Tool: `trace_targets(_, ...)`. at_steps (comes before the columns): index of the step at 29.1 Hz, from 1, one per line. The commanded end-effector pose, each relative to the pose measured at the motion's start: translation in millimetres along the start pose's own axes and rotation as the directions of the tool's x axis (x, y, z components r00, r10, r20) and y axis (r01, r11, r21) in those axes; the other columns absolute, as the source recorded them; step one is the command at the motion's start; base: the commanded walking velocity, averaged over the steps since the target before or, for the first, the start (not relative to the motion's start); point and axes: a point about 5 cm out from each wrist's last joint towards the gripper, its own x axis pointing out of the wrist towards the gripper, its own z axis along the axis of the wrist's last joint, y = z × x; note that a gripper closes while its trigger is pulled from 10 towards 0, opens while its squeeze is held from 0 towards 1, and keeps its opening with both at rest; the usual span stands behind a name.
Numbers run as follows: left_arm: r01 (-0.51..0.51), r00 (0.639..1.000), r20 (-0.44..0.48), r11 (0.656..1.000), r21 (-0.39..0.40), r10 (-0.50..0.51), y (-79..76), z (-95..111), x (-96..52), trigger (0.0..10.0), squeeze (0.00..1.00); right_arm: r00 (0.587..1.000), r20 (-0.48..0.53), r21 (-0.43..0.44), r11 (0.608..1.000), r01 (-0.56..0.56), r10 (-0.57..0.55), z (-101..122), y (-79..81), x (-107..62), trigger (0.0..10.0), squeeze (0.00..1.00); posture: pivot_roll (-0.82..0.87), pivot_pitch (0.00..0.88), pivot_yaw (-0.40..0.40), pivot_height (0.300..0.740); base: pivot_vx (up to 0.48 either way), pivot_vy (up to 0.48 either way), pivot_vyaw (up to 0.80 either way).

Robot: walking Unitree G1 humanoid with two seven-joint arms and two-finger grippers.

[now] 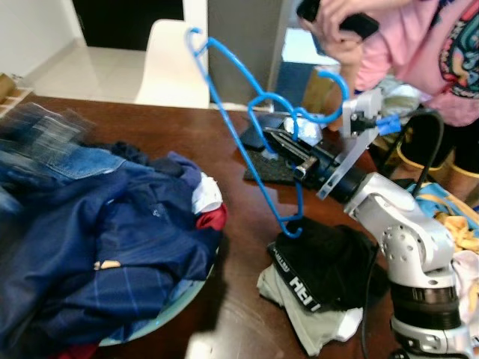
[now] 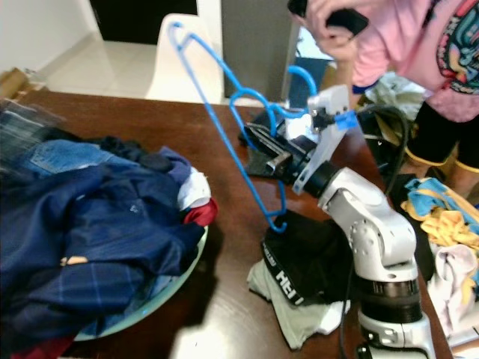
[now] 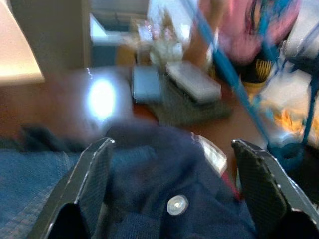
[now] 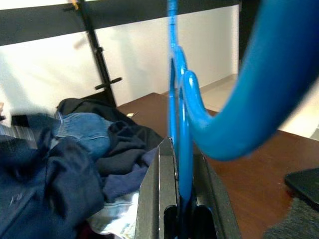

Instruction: Hang hanger

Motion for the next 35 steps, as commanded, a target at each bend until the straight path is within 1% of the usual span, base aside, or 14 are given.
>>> trace_targets(1, -0.031, 0.996, -0.082, 0.999, 0.012, 0.031, -2.6, -11.6, 3.0, 10.0, 0.00, 1.000, 0.003, -0.006, 1.000, 0.011, -0.011, 1.5, -2.0, -3.3, 10.0, 0.00, 0.12, 0.114, -0.026, 0.740, 0.000, 0.000, 0.00)
trace_targets(3, -0.056, 0.986, -0.162, 0.997, -0.054, 0.047, -12.3, -19.8, 11.9, 10.0, 0.00, 1.000, 0.001, -0.011, 1.000, 0.016, -0.016, 1.6, -3.6, -4.5, 10.0, 0.00, 0.12, 0.114, -0.025, 0.740, 0.000, 0.000, 0.00)
trace_targets(4, -0.056, 0.986, -0.162, 0.997, -0.054, 0.047, -12.3, -19.8, 11.9, 10.0, 0.00, 1.000, 0.001, -0.011, 1.000, 0.016, -0.016, 1.6, -3.6, -4.5, 10.0, 0.00, 0.12, 0.114, -0.025, 0.740, 0.000, 0.000, 0.00)
trace_targets(7, -0.017, 0.989, -0.148, 0.995, -0.096, 0.003, -32.1, -14.9, 24.4, 10.0, 0.00, 1.000, 0.003, -0.011, 1.000, 0.012, -0.012, 1.1, -3.4, -2.8, 10.0, 0.00, 0.12, 0.110, -0.025, 0.740, 0.000, 0.000, 0.00)
trace_targets(9, -0.012, 0.989, -0.150, 0.995, -0.104, -0.004, -35.9, -14.8, 26.9, 10.0, 0.00, 1.000, 0.002, -0.012, 1.000, 0.010, -0.010, 0.7, -3.2, -2.2, 10.0, 0.00, 0.13, 0.107, -0.027, 0.740, 0.000, 0.000, 0.00)
trace_targets(15, 0.051, 0.955, -0.283, 0.991, -0.127, -0.085, -51.1, -28.7, 22.0, 10.0, 0.00, 1.000, -0.001, -0.014, 1.000, 0.006, -0.006, 0.6, -2.8, -1.5, 10.0, 0.00, 0.13, 0.099, -0.025, 0.740, 0.000, 0.000, 0.00)
trace_targets(17, 0.066, 0.948, -0.300, 0.989, -0.129, -0.102, -54.1, -28.3, 21.0, 10.0, 0.00, 1.000, -0.001, -0.014, 1.000, 0.005, -0.005, 0.4, -2.6, -1.5, 10.0, 0.00, 0.13, 0.095, -0.024, 0.740, 0.000, 0.000, 0.00)
trace_targets(19, 0.055, 0.962, -0.263, 0.995, -0.080, -0.074, -50.1, -13.7, 22.4, 10.0, 0.00, 1.000, 0.000, -0.014, 1.000, 0.005, -0.005, 0.2, -2.6, -1.4, 10.0, 0.00, 0.13, 0.094, -0.023, 0.740, 0.000, 0.000, 0.00)
trace_targets(20, 0.055, 0.962, -0.263, 0.995, -0.080, -0.074, -50.1, -13.7, 22.4, 10.0, 0.00, 1.000, 0.000, -0.014, 1.000, 0.005, -0.005, 0.2, -2.6, -1.4, 10.0, 0.00, 0.13, 0.094, -0.023, 0.740, 0.000, 0.000, 0.00)
trace_targets(21, 0.018, 0.975, -0.221, 0.999, -0.039, -0.026, -43.9, 0.6, 24.4, 10.0, 0.00, 1.000, 0.000, -0.014, 1.000, 0.005, -0.005, 0.1, -2.7, -1.3, 10.0, 0.00, 0.13, 0.094, -0.023, 0.740, 0.000, 0.000, 0.00)
trace_targets(23, -0.024, 0.983, -0.181, 1.000, 0.012, 0.026, -35.1, 14.7, 25.2, 10.0, 0.00, 1.000, -0.001, -0.013, 1.000, 0.006, -0.006, -0.2, -2.9, -1.1, 10.0, 0.00, 0.13, 0.090, -0.026, 0.740, 0.000, 0.000, 0.00)
trace_targets(26, -0.054, 0.980, -0.190, 0.998, 0.045, 0.062, -28.6, 22.3, 22.9, 10.0, 0.00, 1.000, -0.001, -0.014, 1.000, 0.005, -0.005, -0.1, -2.6, -0.4, 10.0, 0.00, 0.13, 0.092, -0.026, 0.740, 0.000, 0.000, 0.00)
trace_targets(28, -0.044, 0.968, -0.244, 0.997, 0.063, 0.058, -29.6, 22.1, 18.7, 10.0, 0.00, 1.000, -0.001, -0.015, 1.000, 0.006, -0.006, 0.5, -2.8, 0.0, 10.0, 0.00, 0.13, 0.092, -0.026, 0.740, 0.000, 0.000, 0.00)
trace_targets(35, -0.030, 0.954, -0.299, 0.999, -0.011, 0.025, -35.0, 13.7, 15.3, 10.0, 0.00, 1.000, -0.004, -0.019, 1.000, 0.016, -0.016, 1.1, -4.5, -0.8, 10.0, 0.00, 0.14, 0.097, -0.027, 0.740, 0.000, 0.000, 0.00)
